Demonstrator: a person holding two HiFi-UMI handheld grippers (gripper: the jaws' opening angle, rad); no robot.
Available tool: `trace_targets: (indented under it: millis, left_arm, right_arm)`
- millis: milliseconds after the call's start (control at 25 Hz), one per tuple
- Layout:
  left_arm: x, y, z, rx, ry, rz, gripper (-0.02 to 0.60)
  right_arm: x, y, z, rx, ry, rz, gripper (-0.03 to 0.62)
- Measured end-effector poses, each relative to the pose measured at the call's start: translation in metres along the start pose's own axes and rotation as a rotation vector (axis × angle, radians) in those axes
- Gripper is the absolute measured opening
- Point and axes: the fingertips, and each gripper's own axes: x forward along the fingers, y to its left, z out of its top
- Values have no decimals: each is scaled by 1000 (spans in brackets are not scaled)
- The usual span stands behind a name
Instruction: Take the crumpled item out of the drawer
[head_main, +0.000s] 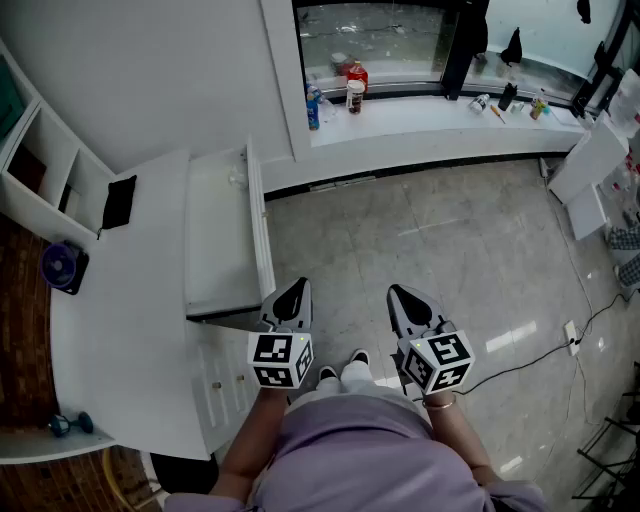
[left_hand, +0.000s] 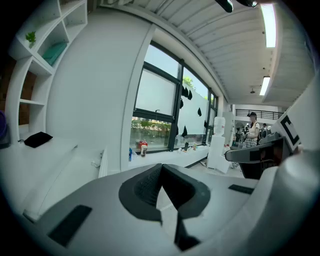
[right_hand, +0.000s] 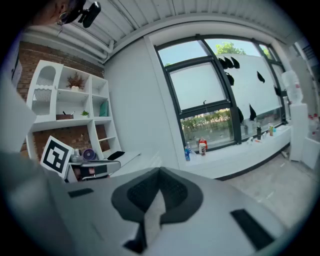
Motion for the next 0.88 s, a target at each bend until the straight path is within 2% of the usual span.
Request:
trace_targets:
  millis: [600,880]
  left_arm:
    - [7,9,21,17,-45,68,3]
    - [12,9,35,29,-64,106,93]
  right_arm:
    - [15,-16,20,-48,-35,33,3]
    - [12,-30,29,-50,-48,62,9]
